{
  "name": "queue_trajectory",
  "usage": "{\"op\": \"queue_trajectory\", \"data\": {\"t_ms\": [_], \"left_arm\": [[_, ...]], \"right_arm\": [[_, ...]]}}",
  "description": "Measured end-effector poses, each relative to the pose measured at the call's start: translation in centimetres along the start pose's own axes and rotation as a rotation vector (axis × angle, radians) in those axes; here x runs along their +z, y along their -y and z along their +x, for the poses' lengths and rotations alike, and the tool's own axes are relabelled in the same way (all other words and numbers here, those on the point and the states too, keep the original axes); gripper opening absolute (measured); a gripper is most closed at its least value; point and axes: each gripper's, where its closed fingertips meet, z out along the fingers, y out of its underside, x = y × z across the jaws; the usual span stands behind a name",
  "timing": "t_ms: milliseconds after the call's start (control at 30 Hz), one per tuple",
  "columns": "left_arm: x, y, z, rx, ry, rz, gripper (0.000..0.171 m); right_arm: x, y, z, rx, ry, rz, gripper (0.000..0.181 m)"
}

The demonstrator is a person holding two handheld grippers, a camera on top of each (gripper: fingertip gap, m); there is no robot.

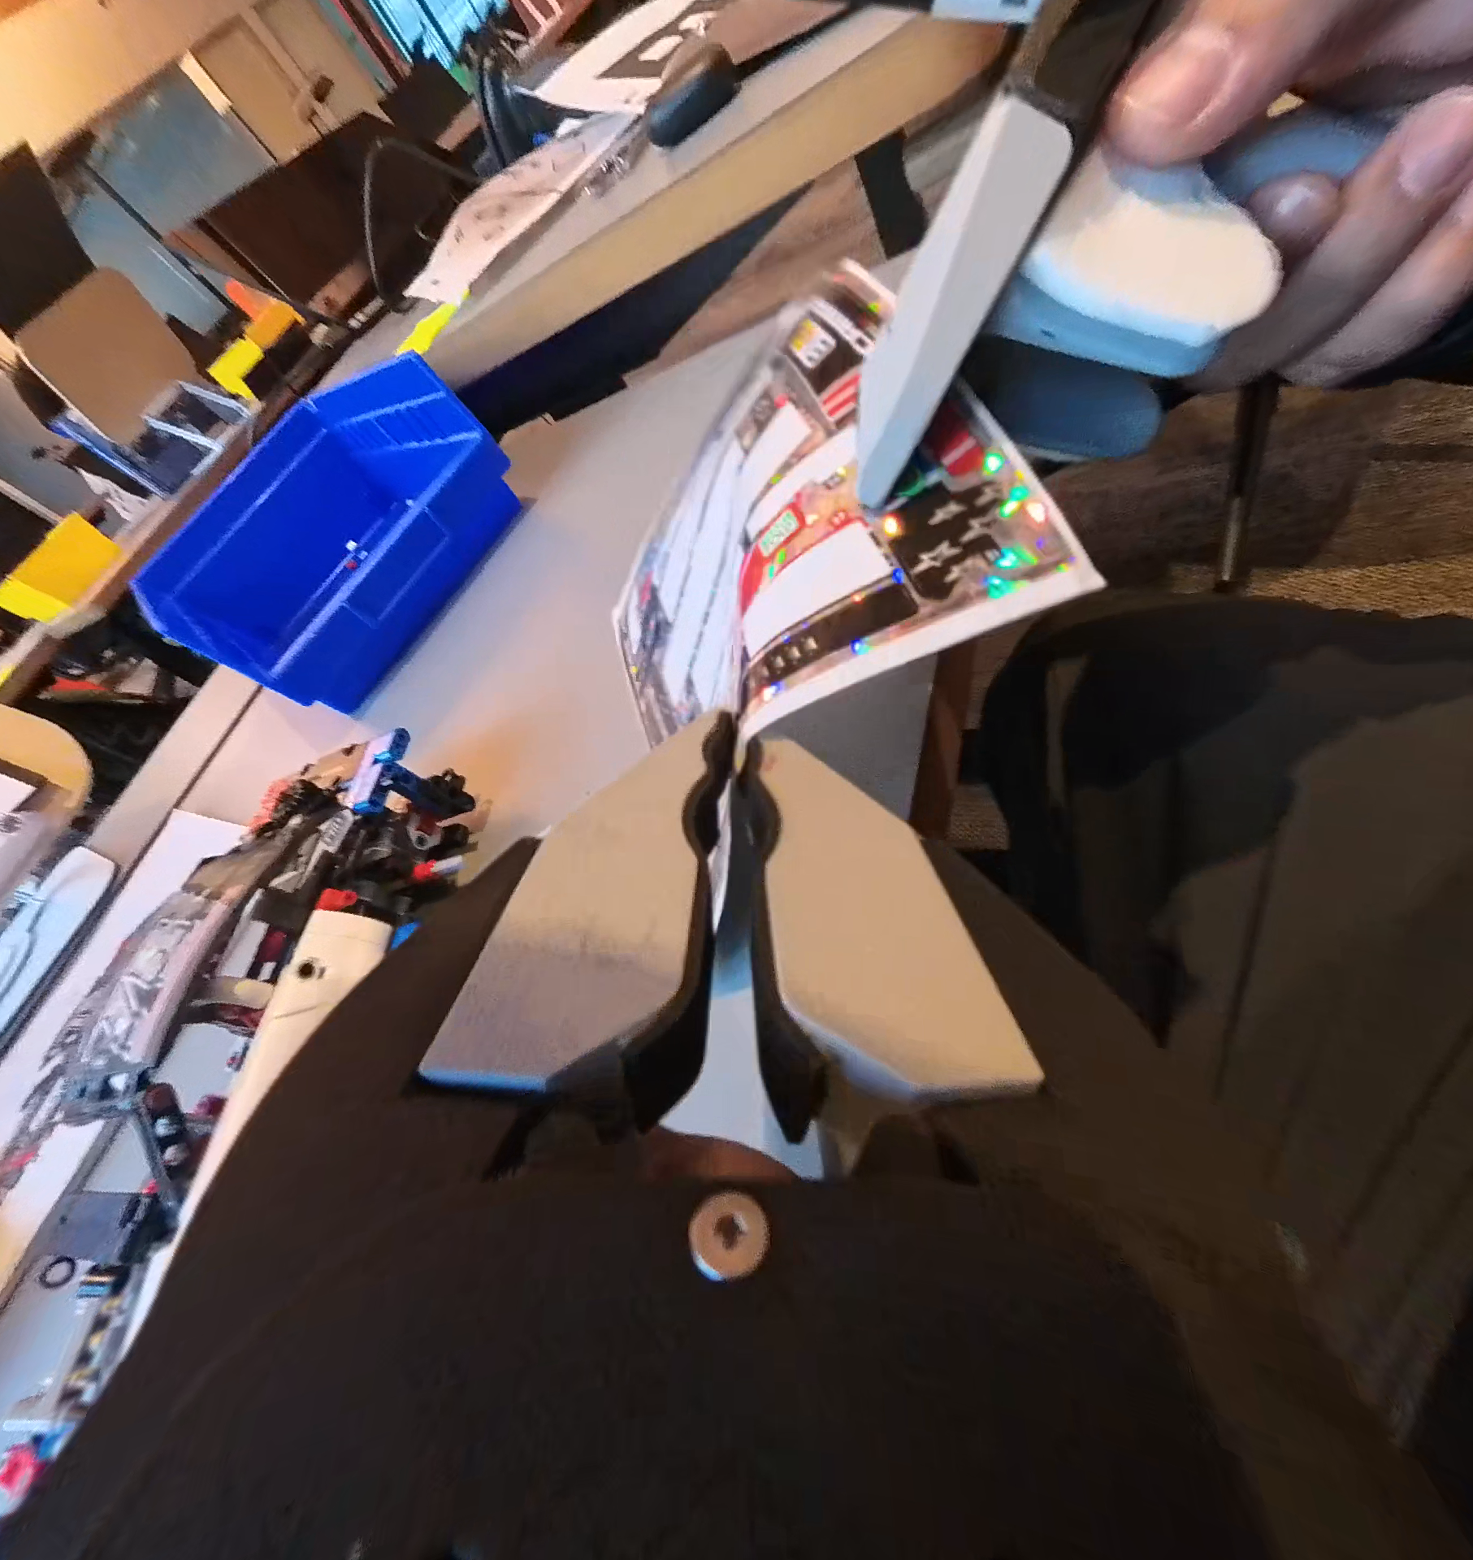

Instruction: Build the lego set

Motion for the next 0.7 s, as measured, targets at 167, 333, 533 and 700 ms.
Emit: {"op": "queue_trajectory", "data": {"t_ms": [167, 333, 533, 700], "left_arm": [[0.1, -0.3, -0.5, 0.096, 0.046, -0.003, 0.0], [0.1, 0.0, -0.2, 0.113, 0.053, 0.009, 0.0], [-0.1, 0.2, -0.7, 0.165, 0.091, 0.027, 0.0], [-0.5, 0.1, -1.3, 0.209, 0.125, 0.041, 0.0]], "right_arm": [[-0.1, -1.0, 1.0, 0.064, -0.051, 0.016, 0.013], [-0.5, -1.3, 1.3, 0.117, -0.059, 0.082, 0.021], [-0.4, -0.5, 2.2, 0.15, -0.084, 0.171, 0.031], [0.0, -0.4, 2.6, 0.129, -0.129, 0.187, 0.025]]}}
